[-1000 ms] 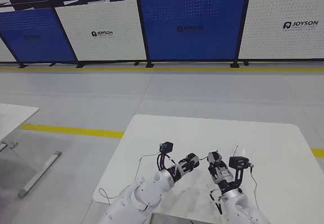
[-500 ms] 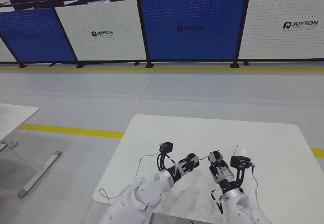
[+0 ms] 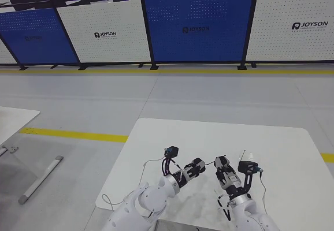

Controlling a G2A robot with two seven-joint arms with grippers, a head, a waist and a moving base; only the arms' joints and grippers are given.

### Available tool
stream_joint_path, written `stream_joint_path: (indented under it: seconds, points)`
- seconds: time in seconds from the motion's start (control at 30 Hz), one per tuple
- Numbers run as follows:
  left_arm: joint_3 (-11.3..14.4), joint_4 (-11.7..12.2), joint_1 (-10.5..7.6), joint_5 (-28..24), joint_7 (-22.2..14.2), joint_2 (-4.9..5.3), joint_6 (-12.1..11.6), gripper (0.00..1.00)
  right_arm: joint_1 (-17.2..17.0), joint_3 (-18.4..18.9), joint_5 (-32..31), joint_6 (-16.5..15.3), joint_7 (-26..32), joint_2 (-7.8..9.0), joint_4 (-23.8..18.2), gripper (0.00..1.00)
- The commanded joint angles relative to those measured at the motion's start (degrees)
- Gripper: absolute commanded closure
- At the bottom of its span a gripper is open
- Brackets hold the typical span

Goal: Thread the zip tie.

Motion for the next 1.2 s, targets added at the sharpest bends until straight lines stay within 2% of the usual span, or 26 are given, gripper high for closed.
stream_joint_path:
  seconds: [0.0, 0.43, 1.0, 1.17]
  points:
    - [0.0, 0.0, 0.00, 0.0, 0.0, 0.00, 0.0, 1.00, 0.0, 0.0, 0.0, 0.0, 0.0, 0.00, 0.0, 1.00]
    - [0.2, 0.1, -0.06, -1.5, 0.6, -0.11, -0.2, 1.00, 0.0, -0.1, 0.0, 0.0, 0.5, 0.03, 0.1, 1.00]
    - [0.4, -0.8, 0.37, -4.6, 1.7, -0.10, -2.8, 1.00, 0.0, 0.1, -0.1, -1.6, 2.1, 0.39, -0.6, 1.00]
    - [1.0, -0.4, -0.05, -3.2, 2.4, -0.14, -1.7, 1.00, -0.1, 0.5, 2.2, -2.6, 1.4, 0.41, -0.7, 1.00]
